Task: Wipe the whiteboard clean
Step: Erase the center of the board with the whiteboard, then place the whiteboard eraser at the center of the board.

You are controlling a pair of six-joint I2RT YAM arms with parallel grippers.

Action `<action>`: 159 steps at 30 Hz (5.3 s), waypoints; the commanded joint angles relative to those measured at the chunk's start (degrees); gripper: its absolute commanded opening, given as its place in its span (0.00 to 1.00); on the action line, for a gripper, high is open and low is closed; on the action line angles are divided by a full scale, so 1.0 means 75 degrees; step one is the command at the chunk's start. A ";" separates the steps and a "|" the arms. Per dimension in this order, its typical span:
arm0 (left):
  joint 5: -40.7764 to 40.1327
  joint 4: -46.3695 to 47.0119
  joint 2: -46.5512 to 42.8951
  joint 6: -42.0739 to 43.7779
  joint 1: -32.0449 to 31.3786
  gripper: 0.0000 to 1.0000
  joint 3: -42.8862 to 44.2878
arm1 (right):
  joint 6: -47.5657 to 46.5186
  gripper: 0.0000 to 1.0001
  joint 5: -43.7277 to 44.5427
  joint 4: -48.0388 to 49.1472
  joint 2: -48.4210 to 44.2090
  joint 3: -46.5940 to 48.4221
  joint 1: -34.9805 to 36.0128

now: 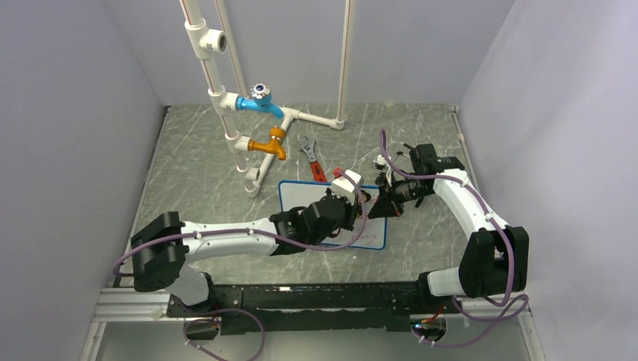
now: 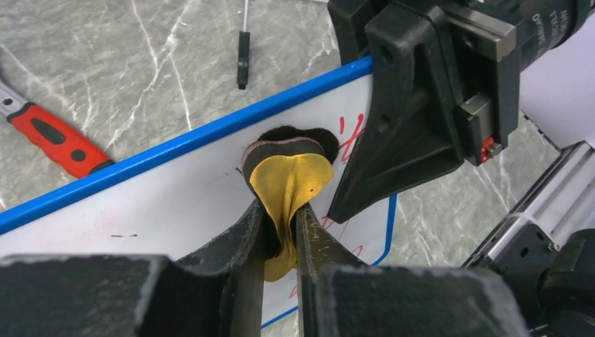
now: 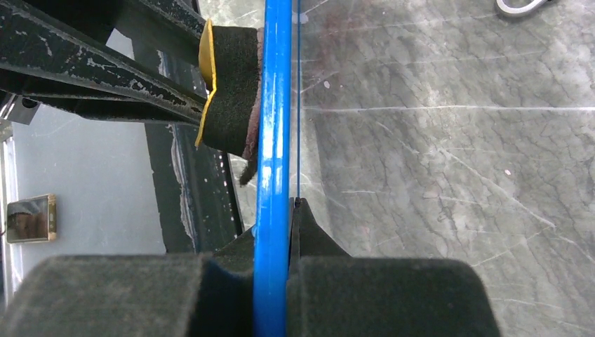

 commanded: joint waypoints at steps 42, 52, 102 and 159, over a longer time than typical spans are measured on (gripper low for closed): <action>-0.1435 -0.0680 -0.0704 -0.0411 0.0397 0.00 -0.0618 | -0.0379 0.00 0.0107 -0.0353 -0.0091 -0.0013 0.0109; -0.1491 -0.0880 -0.2407 -0.0844 0.1961 0.00 -0.2648 | -0.0356 0.00 0.0107 -0.0344 -0.0096 -0.0014 0.0108; 0.0629 0.0596 -0.3257 0.0013 0.1983 0.00 -0.3157 | -0.0303 0.00 0.0159 -0.0298 0.0000 -0.0001 0.0099; 0.1805 0.1106 -0.2029 0.0534 0.0708 0.00 -0.2498 | -0.0039 0.00 0.0324 -0.0037 -0.0086 -0.0048 0.0086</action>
